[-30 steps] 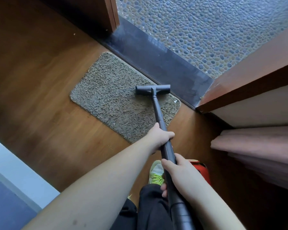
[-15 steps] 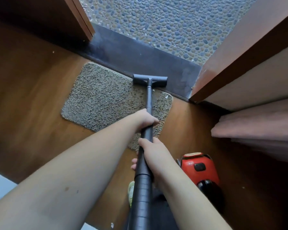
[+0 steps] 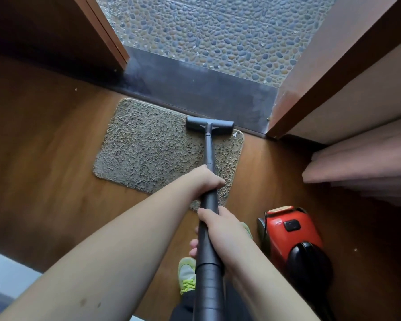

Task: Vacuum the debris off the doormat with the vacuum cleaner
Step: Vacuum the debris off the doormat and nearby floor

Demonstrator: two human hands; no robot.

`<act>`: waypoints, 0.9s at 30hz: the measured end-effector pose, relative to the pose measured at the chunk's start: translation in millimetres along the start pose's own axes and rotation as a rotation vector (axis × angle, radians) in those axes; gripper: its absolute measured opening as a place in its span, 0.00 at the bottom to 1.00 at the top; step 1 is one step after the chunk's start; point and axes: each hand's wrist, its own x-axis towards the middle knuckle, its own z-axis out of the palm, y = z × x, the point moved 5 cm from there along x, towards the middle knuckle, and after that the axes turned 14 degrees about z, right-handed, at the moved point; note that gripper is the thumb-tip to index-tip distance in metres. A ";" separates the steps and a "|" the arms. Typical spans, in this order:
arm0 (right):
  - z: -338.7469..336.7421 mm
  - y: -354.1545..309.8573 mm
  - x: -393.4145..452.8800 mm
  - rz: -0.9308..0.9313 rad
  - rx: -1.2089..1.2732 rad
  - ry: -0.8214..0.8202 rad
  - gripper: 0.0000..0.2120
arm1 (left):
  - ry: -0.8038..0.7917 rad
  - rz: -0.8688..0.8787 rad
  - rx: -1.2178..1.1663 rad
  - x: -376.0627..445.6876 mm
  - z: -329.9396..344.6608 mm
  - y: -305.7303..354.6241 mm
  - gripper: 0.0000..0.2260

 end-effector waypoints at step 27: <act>14.1 18.7 -25.3 0.070 0.052 0.052 0.04 | -0.066 -0.057 0.095 -38.5 -0.7 -6.5 0.38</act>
